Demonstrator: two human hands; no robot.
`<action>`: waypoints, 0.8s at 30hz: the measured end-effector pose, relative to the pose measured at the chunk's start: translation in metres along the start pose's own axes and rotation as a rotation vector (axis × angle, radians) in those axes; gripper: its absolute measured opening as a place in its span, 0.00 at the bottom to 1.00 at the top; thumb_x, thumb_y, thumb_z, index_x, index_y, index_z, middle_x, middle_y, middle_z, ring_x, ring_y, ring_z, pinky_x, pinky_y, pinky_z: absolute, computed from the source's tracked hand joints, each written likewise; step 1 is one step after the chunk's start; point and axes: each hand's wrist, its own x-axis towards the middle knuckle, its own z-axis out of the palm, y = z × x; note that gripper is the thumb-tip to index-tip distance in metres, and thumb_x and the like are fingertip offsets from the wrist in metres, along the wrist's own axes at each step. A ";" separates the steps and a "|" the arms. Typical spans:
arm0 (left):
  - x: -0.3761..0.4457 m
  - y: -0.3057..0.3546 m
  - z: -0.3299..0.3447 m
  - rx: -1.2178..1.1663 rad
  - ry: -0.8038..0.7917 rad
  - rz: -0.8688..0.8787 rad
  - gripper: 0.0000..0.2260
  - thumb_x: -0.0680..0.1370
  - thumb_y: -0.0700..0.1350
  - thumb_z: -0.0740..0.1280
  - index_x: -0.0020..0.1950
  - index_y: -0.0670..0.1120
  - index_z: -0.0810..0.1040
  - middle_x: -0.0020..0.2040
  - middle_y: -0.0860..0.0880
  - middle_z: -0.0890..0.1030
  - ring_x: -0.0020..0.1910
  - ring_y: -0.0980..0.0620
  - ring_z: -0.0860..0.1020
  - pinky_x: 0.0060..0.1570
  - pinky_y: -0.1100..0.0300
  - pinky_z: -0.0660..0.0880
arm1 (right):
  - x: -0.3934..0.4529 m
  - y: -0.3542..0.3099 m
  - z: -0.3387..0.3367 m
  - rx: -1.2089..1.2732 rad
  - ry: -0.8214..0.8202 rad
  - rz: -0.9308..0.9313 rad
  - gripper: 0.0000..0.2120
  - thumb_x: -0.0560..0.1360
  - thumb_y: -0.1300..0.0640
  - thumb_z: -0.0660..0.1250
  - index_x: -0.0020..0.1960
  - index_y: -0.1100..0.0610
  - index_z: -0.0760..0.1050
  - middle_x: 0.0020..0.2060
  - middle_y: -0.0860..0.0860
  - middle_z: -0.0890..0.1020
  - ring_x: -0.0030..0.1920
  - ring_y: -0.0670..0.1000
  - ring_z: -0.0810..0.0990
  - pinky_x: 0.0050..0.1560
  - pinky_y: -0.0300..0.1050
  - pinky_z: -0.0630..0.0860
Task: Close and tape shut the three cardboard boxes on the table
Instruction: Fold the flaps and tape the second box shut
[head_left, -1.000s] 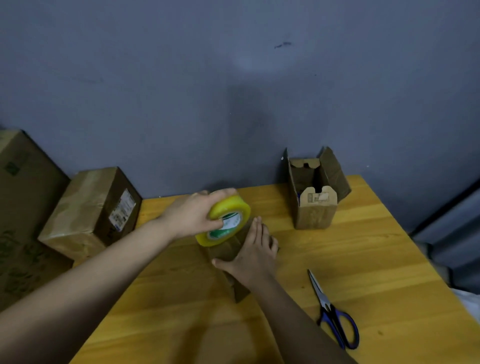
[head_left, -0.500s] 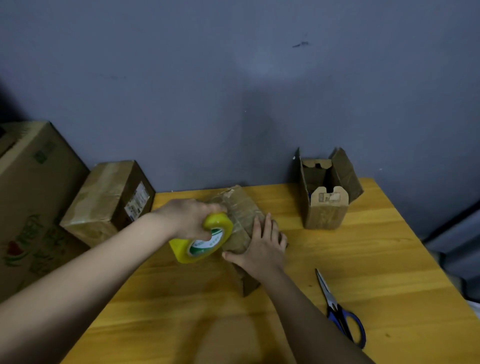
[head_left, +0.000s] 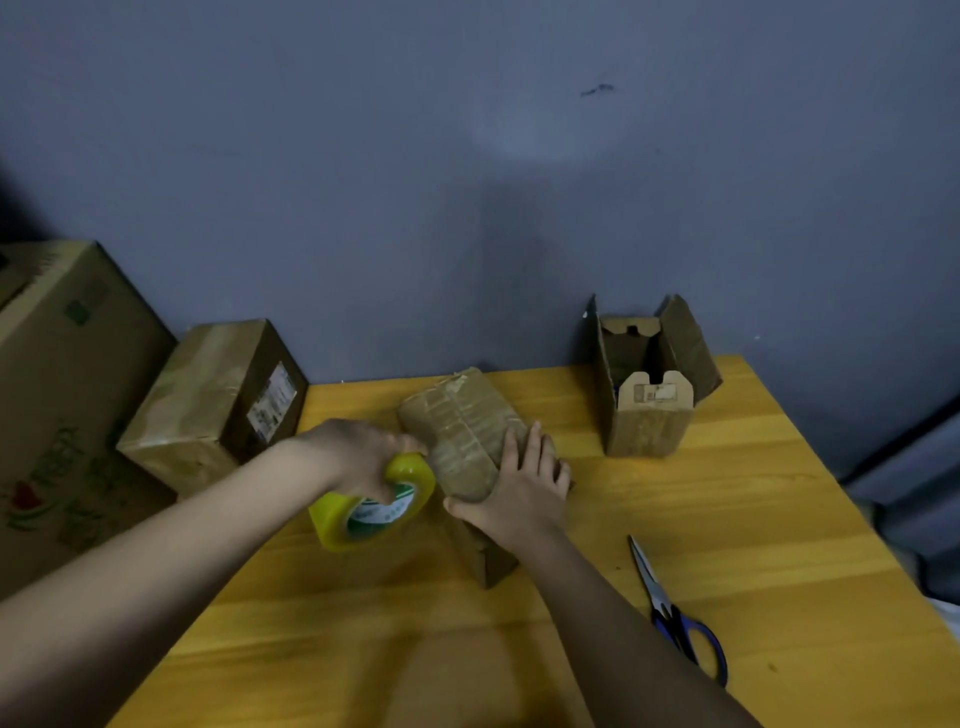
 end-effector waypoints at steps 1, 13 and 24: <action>0.001 0.001 0.005 0.002 0.003 -0.004 0.31 0.76 0.55 0.65 0.75 0.63 0.54 0.67 0.48 0.72 0.63 0.46 0.73 0.52 0.55 0.76 | 0.000 0.000 0.000 -0.005 0.003 -0.004 0.58 0.64 0.23 0.59 0.79 0.54 0.38 0.77 0.58 0.36 0.77 0.59 0.39 0.74 0.61 0.43; 0.007 -0.002 0.045 -0.092 0.178 -0.014 0.32 0.76 0.56 0.65 0.75 0.63 0.52 0.62 0.45 0.73 0.58 0.45 0.75 0.49 0.55 0.74 | 0.004 -0.005 0.021 -0.124 0.085 -0.410 0.43 0.70 0.34 0.37 0.79 0.57 0.48 0.79 0.53 0.49 0.78 0.52 0.45 0.75 0.49 0.37; 0.009 0.005 0.071 -0.306 0.326 -0.108 0.34 0.75 0.57 0.67 0.74 0.54 0.52 0.63 0.45 0.74 0.54 0.45 0.78 0.42 0.54 0.76 | 0.015 -0.027 0.016 -0.254 0.016 -0.465 0.33 0.81 0.55 0.53 0.78 0.57 0.37 0.77 0.52 0.35 0.76 0.51 0.33 0.72 0.48 0.31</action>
